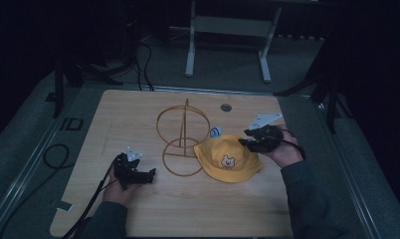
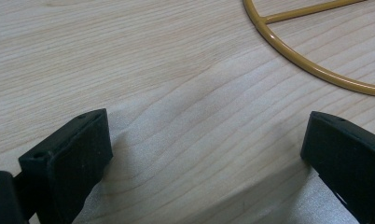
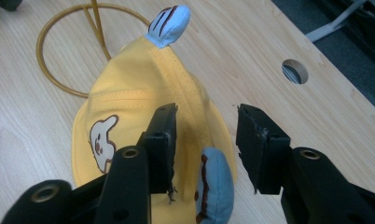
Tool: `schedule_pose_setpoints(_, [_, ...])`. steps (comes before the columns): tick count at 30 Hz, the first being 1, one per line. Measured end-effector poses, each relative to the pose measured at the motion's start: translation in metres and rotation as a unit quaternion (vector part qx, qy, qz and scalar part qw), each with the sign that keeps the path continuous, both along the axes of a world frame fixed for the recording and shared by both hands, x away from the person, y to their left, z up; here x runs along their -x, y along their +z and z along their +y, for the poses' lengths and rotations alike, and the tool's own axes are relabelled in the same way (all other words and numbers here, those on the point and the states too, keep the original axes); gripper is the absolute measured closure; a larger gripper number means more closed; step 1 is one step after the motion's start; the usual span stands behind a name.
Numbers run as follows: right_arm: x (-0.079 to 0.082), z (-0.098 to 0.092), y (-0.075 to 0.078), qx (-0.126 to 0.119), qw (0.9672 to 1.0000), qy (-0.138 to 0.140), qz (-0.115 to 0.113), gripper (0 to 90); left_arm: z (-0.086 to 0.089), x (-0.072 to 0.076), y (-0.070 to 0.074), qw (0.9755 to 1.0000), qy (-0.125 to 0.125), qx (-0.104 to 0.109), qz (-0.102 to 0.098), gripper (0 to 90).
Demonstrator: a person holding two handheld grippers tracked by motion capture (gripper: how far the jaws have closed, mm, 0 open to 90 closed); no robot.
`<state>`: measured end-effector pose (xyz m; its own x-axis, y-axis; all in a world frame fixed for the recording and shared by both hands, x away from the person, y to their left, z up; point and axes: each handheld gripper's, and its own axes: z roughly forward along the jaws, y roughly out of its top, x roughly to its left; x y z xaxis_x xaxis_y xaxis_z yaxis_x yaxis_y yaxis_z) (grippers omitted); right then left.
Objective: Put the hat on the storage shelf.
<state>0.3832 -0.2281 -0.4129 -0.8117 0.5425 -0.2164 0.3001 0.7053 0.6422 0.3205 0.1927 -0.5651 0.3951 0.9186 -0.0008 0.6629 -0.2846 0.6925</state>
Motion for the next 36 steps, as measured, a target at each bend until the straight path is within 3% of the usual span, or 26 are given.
schedule_pose_setpoints(9, [-0.006,0.008,0.000,0.028,0.9994,0.011,0.014,53.7,0.000,0.000,0.000,1.0000,0.000,0.000,0.000,1.9])
schedule_pose_setpoints(21, [-0.018,0.024,0.008,0.076,0.9958,0.037,0.034,51.9,0.000,0.000,0.000,1.0000,0.000,0.000,0.001,1.9])
schedule_pose_setpoints(28, [-0.024,0.033,0.011,0.106,0.9917,0.055,0.048,53.8,0.000,0.000,0.000,1.0000,0.000,0.000,0.000,1.9])
schedule_pose_setpoints(34, [-0.033,0.042,0.008,0.122,0.9869,0.066,0.083,53.4,0.000,0.000,0.000,1.0000,0.000,0.000,0.000,1.9])
schedule_pose_setpoints(36, [-0.038,0.048,0.002,0.144,0.9817,0.070,0.104,53.6,0.000,0.000,0.000,1.0000,0.000,0.000,0.000,1.9])
